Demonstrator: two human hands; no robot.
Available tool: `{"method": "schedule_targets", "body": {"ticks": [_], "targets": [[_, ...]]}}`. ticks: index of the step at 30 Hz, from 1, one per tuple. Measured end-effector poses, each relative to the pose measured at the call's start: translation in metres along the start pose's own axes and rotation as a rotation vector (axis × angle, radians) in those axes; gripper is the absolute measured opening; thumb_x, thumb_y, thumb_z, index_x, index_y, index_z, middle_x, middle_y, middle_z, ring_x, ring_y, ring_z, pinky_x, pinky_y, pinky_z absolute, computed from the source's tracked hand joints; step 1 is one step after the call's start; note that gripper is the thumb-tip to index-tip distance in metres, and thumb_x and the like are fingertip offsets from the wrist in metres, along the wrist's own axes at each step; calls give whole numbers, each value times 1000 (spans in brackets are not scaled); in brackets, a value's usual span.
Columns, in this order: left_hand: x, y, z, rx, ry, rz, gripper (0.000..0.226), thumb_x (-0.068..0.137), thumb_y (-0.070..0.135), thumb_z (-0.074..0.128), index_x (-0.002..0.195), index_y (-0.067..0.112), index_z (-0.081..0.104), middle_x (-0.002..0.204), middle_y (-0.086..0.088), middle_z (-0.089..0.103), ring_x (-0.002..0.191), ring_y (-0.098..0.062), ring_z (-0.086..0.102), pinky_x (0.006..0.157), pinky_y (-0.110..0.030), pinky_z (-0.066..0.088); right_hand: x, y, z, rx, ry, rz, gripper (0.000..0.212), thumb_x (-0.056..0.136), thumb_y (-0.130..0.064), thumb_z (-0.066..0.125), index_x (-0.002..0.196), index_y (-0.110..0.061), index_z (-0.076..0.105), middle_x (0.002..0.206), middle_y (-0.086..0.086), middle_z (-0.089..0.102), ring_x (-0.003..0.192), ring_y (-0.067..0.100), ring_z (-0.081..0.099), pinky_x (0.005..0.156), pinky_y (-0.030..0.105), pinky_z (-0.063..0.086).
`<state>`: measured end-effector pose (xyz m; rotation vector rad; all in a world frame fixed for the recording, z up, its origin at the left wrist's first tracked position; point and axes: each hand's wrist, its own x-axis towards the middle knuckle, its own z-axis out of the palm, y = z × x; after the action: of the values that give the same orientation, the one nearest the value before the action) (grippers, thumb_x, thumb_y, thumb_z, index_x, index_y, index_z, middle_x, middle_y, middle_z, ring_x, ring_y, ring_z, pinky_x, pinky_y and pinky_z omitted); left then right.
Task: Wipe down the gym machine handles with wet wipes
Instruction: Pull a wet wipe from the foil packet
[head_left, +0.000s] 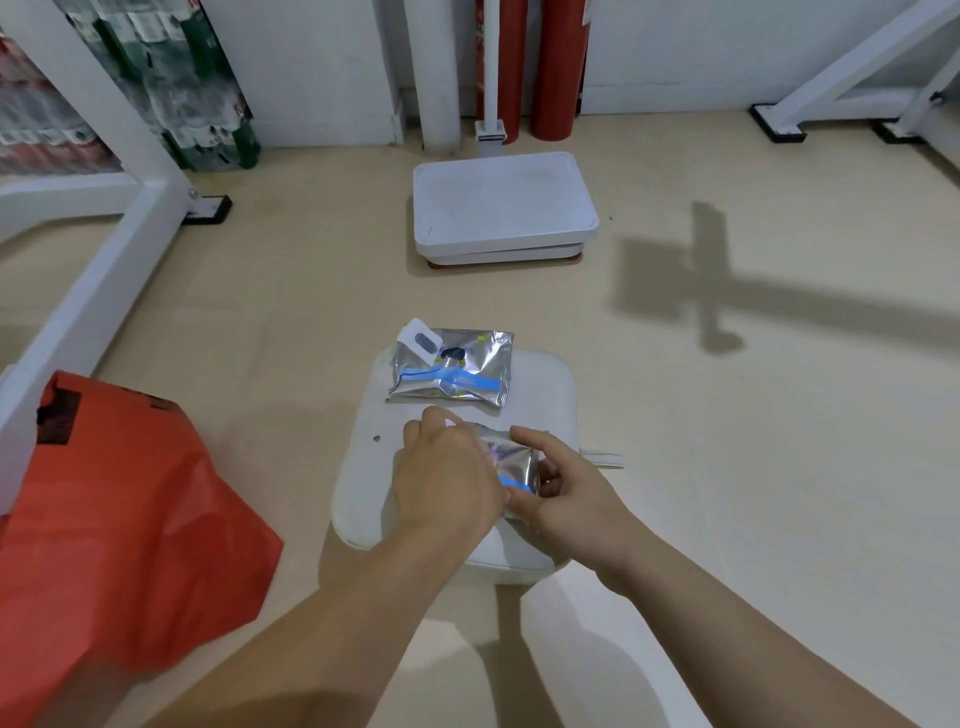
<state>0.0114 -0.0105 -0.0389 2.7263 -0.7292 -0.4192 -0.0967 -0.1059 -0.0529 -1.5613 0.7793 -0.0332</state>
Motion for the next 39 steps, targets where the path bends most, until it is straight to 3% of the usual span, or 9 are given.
{"method": "schedule_targets", "body": {"ticks": [11,15,19,21,24,27,30,35,39], "targets": [[9,-4,3,-172,-109,-90,20,97,26,47,105,13,60,132,-5,45,122,-27,41,105,-39,42,5,7,1,17,9,-23,60,85,-24,83,134,-49,61,113,-4,69,98,17,67,97,34,56],[13,-14,-8,-486,-229,-146,14,85,29,47,74,22,53,112,-7,57,101,-30,57,77,-37,54,8,8,3,13,37,-15,53,87,-24,80,130,-49,63,108,-2,66,86,14,66,84,27,56],[16,-23,-27,-783,-369,-167,44,102,16,51,61,22,67,70,1,55,66,-18,47,62,-26,36,11,9,5,10,54,-4,47,88,-28,79,126,-51,64,106,0,65,89,18,68,85,31,58],[22,-29,-31,-943,-429,-234,35,101,23,55,79,18,80,77,-1,64,77,-22,54,72,-30,41,13,10,6,6,62,4,46,88,-28,79,124,-52,64,102,0,64,86,22,67,84,32,58],[27,-36,-29,-1024,-429,-294,39,91,33,61,105,-2,70,94,-13,65,80,-26,56,73,-36,42,13,9,6,20,66,8,45,87,-26,80,121,-52,66,97,0,64,78,17,64,81,31,58],[26,-36,-26,-652,-142,-33,11,99,30,62,99,19,64,115,3,61,92,-19,63,71,-21,48,11,5,5,62,52,11,46,88,-18,80,122,-45,67,94,5,64,73,15,62,72,23,57],[22,-38,-25,-170,106,438,31,90,40,73,115,23,69,137,8,53,125,-15,49,95,-26,46,8,1,4,91,34,17,47,87,-15,80,124,-42,67,97,12,65,74,14,63,67,18,56],[18,-35,-16,-70,137,652,6,77,15,76,80,13,71,88,0,64,90,-28,60,71,-32,49,10,1,5,81,57,15,48,84,-15,82,120,-43,68,81,0,62,69,14,60,71,26,55],[14,-22,-29,-208,162,660,9,91,23,63,84,18,64,81,5,61,82,-16,51,68,-28,45,12,3,7,95,57,18,43,83,-17,82,115,-43,69,76,-2,59,64,14,57,65,23,52]]}}
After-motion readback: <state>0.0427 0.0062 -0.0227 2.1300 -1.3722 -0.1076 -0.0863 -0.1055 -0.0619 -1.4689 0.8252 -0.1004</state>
